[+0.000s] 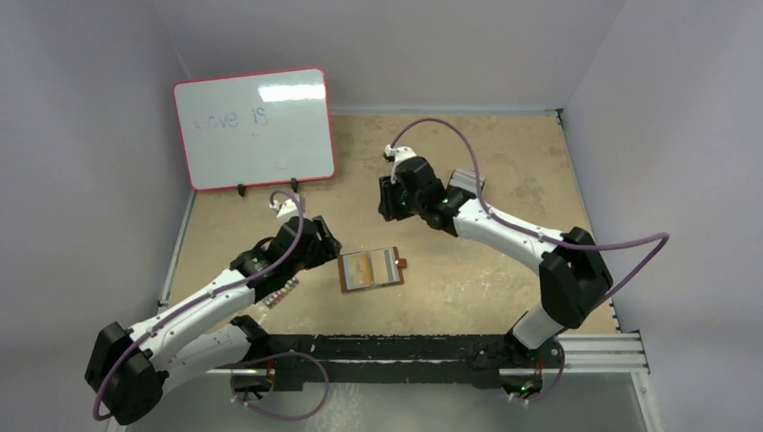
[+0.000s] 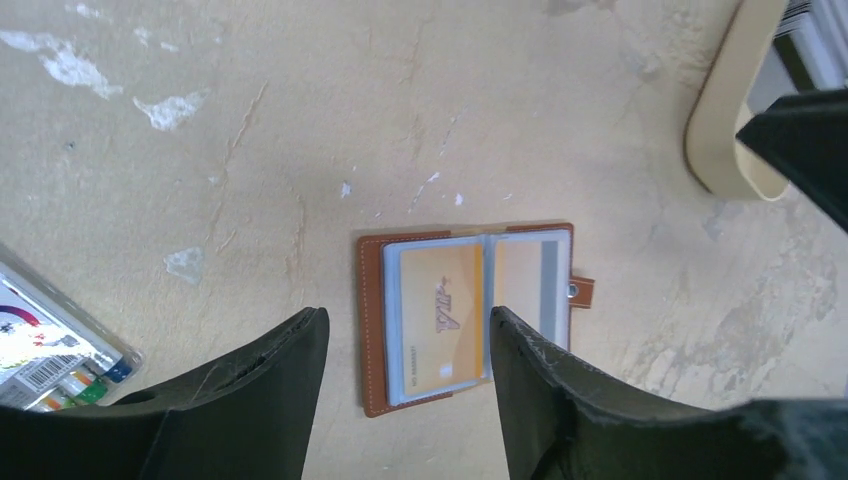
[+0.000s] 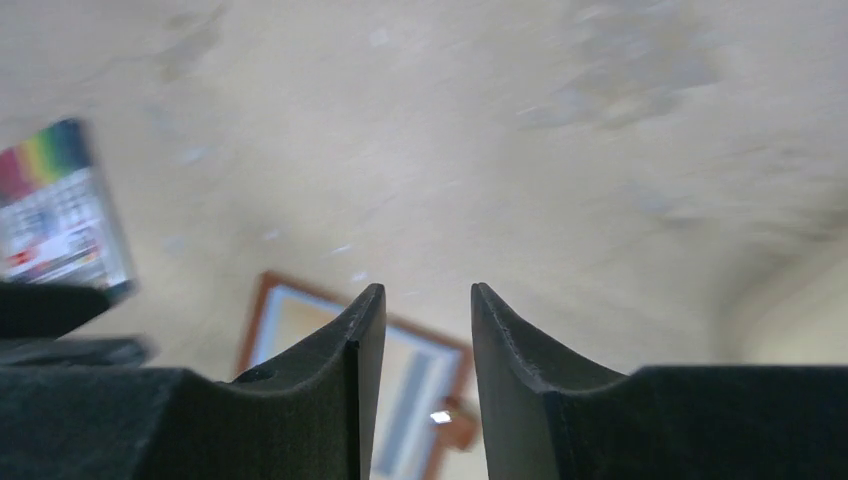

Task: Put the credit cards into the card holder
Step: Pick up the credit card from the storage box.

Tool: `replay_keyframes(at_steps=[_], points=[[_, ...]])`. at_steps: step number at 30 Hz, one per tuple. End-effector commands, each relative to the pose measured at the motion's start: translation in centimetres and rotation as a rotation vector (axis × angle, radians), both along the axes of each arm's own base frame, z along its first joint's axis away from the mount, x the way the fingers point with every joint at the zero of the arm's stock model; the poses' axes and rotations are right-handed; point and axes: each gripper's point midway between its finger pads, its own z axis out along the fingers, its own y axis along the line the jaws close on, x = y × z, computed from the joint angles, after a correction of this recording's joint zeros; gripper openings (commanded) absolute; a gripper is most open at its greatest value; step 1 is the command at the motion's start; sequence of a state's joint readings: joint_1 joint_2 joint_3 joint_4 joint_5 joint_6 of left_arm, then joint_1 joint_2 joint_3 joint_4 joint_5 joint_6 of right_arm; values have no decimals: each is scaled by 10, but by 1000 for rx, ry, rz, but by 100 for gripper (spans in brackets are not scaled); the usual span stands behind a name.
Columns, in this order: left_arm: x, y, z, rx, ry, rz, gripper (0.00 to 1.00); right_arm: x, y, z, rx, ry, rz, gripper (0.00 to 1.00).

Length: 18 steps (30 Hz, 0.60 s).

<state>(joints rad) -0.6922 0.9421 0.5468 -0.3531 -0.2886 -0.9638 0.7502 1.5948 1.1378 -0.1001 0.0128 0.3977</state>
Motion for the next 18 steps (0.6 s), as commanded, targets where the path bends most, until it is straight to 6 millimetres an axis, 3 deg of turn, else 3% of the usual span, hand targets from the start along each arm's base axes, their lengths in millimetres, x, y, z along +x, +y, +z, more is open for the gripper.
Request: replay_keyframes(at_steps=[1, 5, 11, 14, 18], points=[[8, 1, 50, 15, -97, -40, 61, 42, -77, 24, -346, -201, -122, 40], [3, -6, 76, 7, -136, -125, 64, 67, -128, 30, -544, -265, -176, 42], [-5, -4, 96, 54, -153, -210, 64, 93, -199, 11, -720, -200, -227, 43], [-8, -1, 95, 86, -153, -234, 65, 103, -216, 8, -786, -217, -214, 44], [-11, -2, 97, 79, -163, -262, 65, 110, -219, -2, -854, -247, -133, 44]])
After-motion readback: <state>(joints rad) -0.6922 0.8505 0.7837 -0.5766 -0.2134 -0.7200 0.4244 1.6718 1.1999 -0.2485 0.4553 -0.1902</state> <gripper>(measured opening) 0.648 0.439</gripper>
